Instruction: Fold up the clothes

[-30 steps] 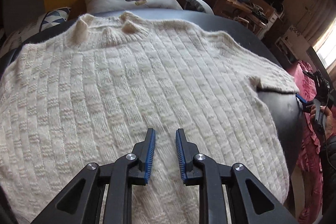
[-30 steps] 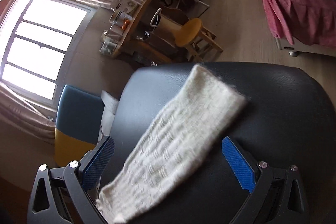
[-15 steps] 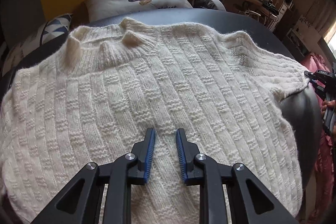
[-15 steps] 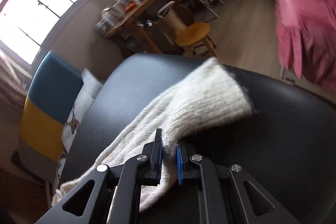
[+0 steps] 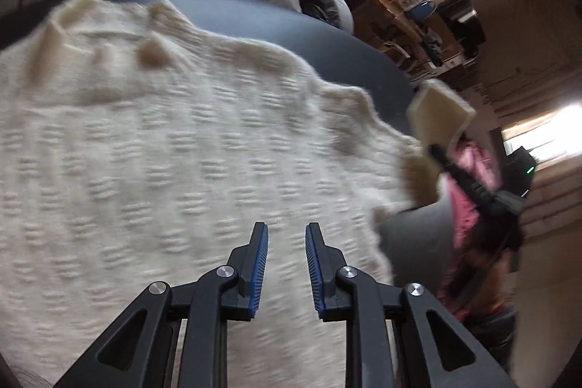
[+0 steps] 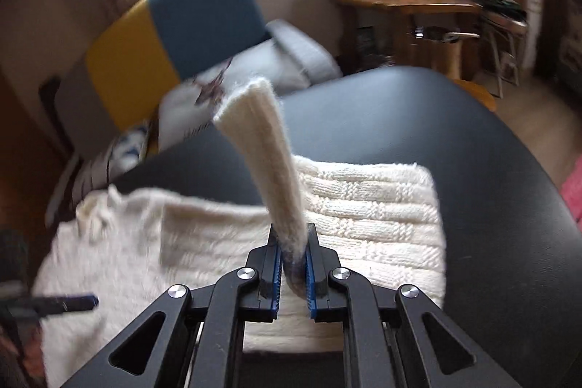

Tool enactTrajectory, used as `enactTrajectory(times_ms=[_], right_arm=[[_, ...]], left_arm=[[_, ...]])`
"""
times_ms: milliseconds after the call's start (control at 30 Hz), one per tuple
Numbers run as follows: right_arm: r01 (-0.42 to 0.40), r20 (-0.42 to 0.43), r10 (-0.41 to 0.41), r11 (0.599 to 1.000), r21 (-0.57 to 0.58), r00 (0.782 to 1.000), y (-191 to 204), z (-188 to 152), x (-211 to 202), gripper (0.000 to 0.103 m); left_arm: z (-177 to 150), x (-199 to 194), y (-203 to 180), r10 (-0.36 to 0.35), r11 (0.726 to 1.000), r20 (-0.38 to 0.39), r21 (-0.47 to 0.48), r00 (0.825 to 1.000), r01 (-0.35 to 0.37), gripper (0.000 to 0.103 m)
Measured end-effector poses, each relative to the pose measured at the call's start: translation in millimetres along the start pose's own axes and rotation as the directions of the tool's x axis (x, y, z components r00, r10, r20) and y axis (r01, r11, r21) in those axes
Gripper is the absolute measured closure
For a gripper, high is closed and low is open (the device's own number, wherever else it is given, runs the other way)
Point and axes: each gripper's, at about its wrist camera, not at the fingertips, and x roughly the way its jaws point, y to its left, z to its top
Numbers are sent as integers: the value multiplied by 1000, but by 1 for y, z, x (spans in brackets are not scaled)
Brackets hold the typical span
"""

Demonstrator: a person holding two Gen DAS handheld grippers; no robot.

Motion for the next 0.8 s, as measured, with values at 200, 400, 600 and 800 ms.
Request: enactTrajectory(times_ms=[200,400,600,800], right_arm=[[16,-77,-26,991,-130,997,29,-29,26,92],[28,-57,-40,980,-196,998,32,-37,17,91],[45,-40,-59,960,-278,997,42,-50,12,91],[32,-32,-41,966,-257,999,40,-51,12,91]], left_arm=[[34,35,-24,-233,965,-63,-138,970,223,74],[66,69,-39,-369,904,-47,-253,928,346,64],[91,118,-54,-337,909,-96,-292,937,297,59],[95,138,-82,-294,941,-116,-210,949,266,94]])
